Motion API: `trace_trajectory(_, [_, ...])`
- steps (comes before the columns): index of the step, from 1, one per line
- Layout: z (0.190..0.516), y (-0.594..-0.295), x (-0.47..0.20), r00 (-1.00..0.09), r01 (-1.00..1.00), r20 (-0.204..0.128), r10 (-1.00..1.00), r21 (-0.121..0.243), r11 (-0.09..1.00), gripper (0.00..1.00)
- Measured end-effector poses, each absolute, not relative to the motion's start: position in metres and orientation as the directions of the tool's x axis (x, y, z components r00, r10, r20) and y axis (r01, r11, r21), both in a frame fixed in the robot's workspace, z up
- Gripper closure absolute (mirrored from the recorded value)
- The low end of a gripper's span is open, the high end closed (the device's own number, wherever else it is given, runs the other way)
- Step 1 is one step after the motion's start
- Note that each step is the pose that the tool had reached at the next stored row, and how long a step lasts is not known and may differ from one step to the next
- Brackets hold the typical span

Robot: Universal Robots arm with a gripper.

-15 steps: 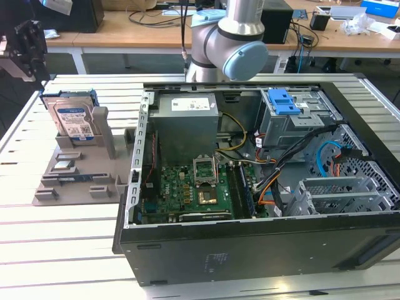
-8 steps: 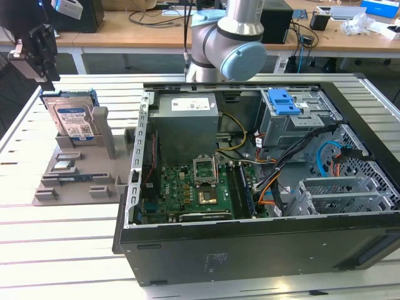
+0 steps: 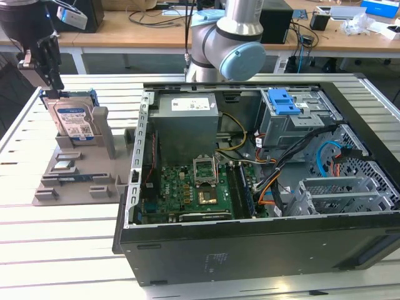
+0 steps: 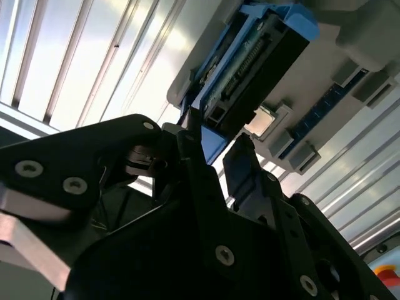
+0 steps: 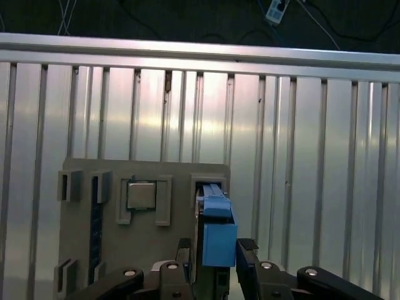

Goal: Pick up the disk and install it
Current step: 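Pick up the disk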

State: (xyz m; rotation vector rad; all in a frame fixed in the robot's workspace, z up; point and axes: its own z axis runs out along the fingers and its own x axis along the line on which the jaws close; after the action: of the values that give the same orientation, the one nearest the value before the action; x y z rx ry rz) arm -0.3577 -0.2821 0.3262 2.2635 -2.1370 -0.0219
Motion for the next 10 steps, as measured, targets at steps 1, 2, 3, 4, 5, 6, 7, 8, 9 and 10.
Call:
trace_trajectory(1, [0.319, -0.282, -0.358, 0.065, -0.997, 0.009, -0.998, 0.031, -0.065, 0.58])
trace_trajectory(2, [0.313, -0.282, -0.358, 0.068, -0.997, 0.009, -0.998, 0.031, -0.068, 0.58])
trace_trajectory(3, [0.309, -0.282, -0.358, 0.07, -0.997, 0.009, -0.998, 0.03, -0.069, 0.58])
trace_trajectory(4, [0.307, -0.282, -0.358, 0.071, -0.997, 0.009, -0.997, 0.03, -0.07, 0.58])
trace_trajectory(5, [0.305, -0.282, -0.358, 0.071, -0.997, 0.009, -0.997, 0.031, -0.071, 0.58])
trace_trajectory(6, [0.301, -0.282, -0.358, 0.072, -0.997, 0.009, -0.997, 0.03, -0.071, 0.58])
trace_trajectory(7, [0.299, -0.282, -0.358, 0.072, -0.997, 0.009, -0.997, 0.03, -0.072, 0.58])
trace_trajectory(8, [0.298, -0.282, -0.358, 0.072, -0.997, 0.009, -0.997, 0.031, -0.072, 0.58])
trace_trajectory(9, [0.296, -0.282, -0.358, 0.072, -0.997, 0.009, -0.997, 0.031, -0.072, 0.58])
trace_trajectory(10, [0.296, -0.282, -0.358, 0.072, -0.997, 0.01, -0.997, 0.031, -0.072, 0.58])
